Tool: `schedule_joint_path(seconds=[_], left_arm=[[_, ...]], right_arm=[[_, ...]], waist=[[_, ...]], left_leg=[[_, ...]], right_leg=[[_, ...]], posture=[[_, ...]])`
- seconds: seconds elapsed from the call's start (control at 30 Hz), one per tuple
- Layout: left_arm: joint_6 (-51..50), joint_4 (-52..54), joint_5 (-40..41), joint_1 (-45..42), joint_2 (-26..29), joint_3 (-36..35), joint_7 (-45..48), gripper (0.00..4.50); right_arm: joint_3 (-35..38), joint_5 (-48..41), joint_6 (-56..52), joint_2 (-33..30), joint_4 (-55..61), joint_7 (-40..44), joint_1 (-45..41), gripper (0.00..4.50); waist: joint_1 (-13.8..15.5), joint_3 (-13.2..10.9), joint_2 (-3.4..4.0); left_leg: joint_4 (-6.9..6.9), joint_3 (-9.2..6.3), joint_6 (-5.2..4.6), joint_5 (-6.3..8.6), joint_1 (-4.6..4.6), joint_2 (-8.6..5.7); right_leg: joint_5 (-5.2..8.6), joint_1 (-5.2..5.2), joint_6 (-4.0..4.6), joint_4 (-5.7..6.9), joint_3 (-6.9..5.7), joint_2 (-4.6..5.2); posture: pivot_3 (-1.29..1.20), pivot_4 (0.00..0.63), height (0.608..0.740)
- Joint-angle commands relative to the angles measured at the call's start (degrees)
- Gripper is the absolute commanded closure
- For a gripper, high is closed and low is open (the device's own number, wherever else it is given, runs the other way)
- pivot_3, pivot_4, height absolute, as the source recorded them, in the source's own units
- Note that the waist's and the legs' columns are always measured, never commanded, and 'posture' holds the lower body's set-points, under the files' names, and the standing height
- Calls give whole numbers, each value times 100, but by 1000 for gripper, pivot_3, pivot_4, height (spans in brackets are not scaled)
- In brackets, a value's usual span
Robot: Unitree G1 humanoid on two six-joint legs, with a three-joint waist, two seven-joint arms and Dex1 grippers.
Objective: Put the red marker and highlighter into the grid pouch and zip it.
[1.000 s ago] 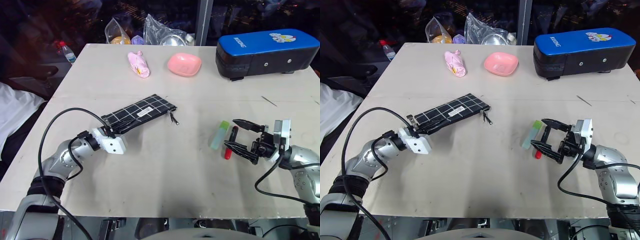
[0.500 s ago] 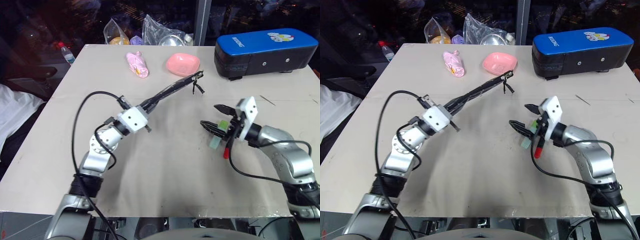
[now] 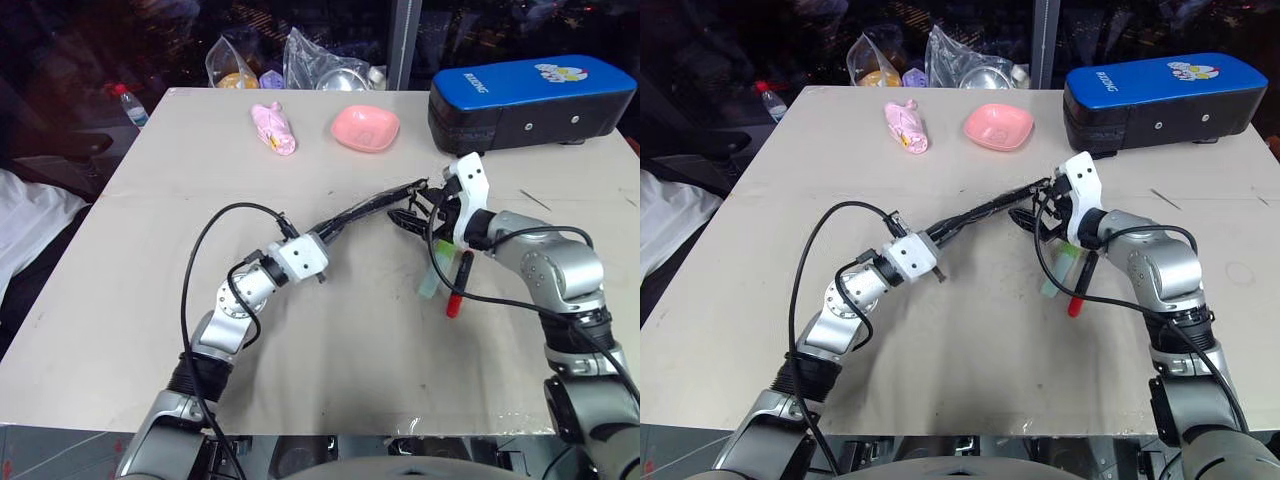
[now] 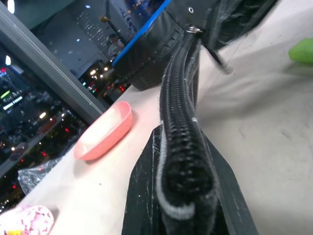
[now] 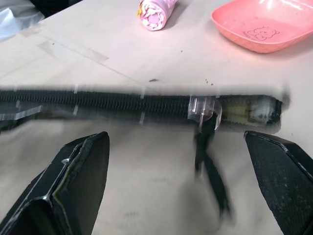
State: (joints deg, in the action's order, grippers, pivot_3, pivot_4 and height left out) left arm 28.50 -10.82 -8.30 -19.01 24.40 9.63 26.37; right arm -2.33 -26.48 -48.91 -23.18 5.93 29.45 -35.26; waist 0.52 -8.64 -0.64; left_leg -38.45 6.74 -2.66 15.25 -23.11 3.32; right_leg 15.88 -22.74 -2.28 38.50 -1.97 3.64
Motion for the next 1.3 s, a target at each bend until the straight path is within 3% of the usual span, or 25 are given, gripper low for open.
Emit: schedule_joint_path(seconds=[0.03, 0.2, 0.23, 0.27, 0.4, 0.43, 0.67, 0.83, 1.3], left_arm=[[174, 127, -52, 37, 3, -24, -69, 4420], [192, 114, -93, 2, 7, -25, -58, 4500], [204, 111, -101, 1, 13, -15, -47, 4500], [231, 103, -116, 11, 35, 3, -17, 4500], [296, 89, -139, 39, 76, 18, 32, 4500], [302, 83, -138, 39, 81, 14, 38, 4500], [357, -70, -183, -36, 62, -18, -14, 4500], [349, -95, -262, -40, -1, -35, -157, 4500], [76, 143, -618, 113, -406, 53, -605, 4500]], right_arm=[[37, 19, -138, 57, -54, -43, -223, 35], [83, 97, -237, 195, -241, -166, -345, 1217], [91, 128, -217, 215, -274, -193, -362, 2056], [109, 146, -211, 235, -296, -224, -375, 2218], [170, 176, -213, 271, -317, -299, -388, 4256], [181, 179, -216, 274, -319, -314, -388, 4481], [35, 323, -109, 163, -222, -240, -357, 4481], [-559, 807, 425, -226, -8, 195, -288, 4481], [-1163, 1404, 968, -504, 371, 769, -289, 4481]], waist=[[0, 0, 0], [-18, 0, 0], [-18, 0, 0], [-19, 0, 0], [-41, 0, 0], [-47, 0, 0], [-105, 0, 0], [-123, 0, 0], [-118, 0, 0]], left_leg=[[0, 1, 0, 0, -1, 0], [0, 1, 0, 0, -3, 1], [0, 0, 0, 0, -3, 1], [0, 0, 0, 0, -4, 1], [0, 0, 0, 0, -8, 2], [0, -1, 0, 0, -10, 2], [-17, -1, 0, -1, -72, 1], [-17, 1, 0, -1, -73, 1], [-19, 2, 0, -1, -72, 1]], right_leg=[[0, 0, 0, 0, 0, 1], [0, -2, 0, 0, 0, 2], [0, -3, 0, 1, 0, 2], [0, -3, 0, 1, -1, 2], [0, -5, 0, 0, -2, 3], [0, -7, 0, 0, -2, 3], [-1, -72, 0, 26, -1, 5], [-1, -76, -1, 29, 1, 4], [0, -77, -1, 30, 2, 3]], posture=[[0, 150, 740], [0, 150, 740], [0, 150, 740], [0, 150, 740], [0, 150, 740], [0, 150, 740], [0, 150, 740], [0, 150, 740], [0, 150, 740]])
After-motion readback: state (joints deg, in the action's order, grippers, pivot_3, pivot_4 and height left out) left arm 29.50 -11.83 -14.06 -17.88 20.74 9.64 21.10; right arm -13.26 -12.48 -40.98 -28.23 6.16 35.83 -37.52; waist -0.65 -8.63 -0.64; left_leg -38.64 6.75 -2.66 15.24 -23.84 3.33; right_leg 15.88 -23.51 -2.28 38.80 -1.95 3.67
